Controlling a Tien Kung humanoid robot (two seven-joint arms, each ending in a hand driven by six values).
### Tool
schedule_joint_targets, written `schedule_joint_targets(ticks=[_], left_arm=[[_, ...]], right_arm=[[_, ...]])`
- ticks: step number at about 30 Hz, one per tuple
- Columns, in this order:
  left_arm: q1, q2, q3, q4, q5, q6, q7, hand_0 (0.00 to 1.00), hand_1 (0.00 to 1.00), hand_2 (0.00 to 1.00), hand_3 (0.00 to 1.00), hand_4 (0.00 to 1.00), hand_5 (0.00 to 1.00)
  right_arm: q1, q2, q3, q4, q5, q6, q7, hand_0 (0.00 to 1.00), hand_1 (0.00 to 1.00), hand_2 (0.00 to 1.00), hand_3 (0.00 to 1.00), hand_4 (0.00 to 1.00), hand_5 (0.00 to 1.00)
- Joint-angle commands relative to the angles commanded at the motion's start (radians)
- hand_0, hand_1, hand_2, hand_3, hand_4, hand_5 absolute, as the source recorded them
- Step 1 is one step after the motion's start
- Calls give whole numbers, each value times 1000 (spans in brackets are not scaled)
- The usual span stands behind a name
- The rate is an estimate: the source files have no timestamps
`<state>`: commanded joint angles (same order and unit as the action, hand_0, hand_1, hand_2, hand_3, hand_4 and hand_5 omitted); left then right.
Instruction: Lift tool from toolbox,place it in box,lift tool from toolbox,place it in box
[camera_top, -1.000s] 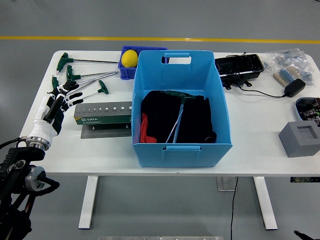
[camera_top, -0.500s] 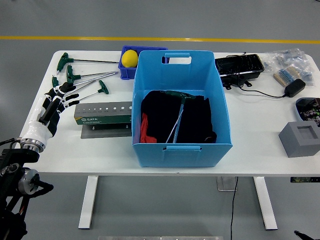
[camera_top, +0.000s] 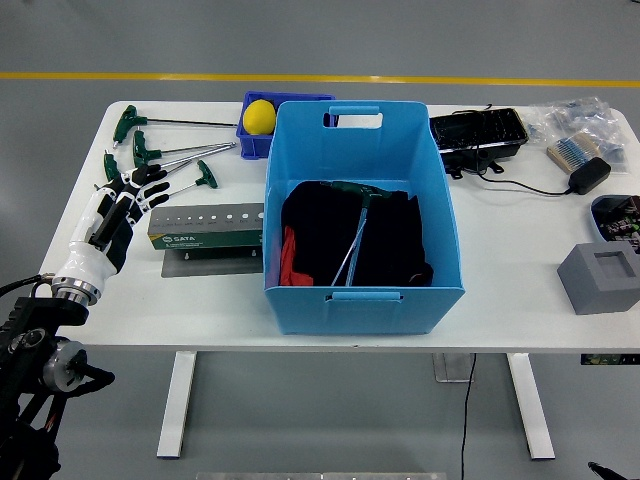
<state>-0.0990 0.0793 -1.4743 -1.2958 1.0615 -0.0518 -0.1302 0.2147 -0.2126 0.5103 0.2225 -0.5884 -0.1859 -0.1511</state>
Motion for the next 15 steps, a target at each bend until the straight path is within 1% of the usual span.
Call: schedule_joint_targets(ticks=[1,6,7,10,12,13,15], left_arm=[[1,-1,1,2,-5,-3,-3,904,932,952,785,929,842],[11,-5,-1,7,-22,-7,-19,904,932,952,785,929,842],[12,-5,0,7,-26,-11,-21,955,998,998,899,947,935],[14,-4,1,8,-32,-16,-26,955,998,998,899,947,935],[14,-4,2,8,-38,-11,-28,955,998,998,899,947,935],[14,-4,3,8,-40,-10,-30,960,998,998,959,950,966],[14,-5,4,9,-44,-7,-33,960,998,998,959,950,966]], right_arm=[[-1,0,0,0,-1,0,0,618,599,670,544,776,647],[-5,2,7,0,-13,1,-3,618,599,670,544,776,647],[-6,2,9,0,-15,1,-4,618,599,671,543,774,645],[-8,3,11,0,-20,1,-5,618,599,671,543,774,645],[-10,3,13,1,-23,1,-6,618,599,671,543,774,645],[-11,4,14,1,-25,1,-6,618,599,671,544,774,645],[-11,4,15,1,-27,1,-7,618,599,671,544,774,645]])
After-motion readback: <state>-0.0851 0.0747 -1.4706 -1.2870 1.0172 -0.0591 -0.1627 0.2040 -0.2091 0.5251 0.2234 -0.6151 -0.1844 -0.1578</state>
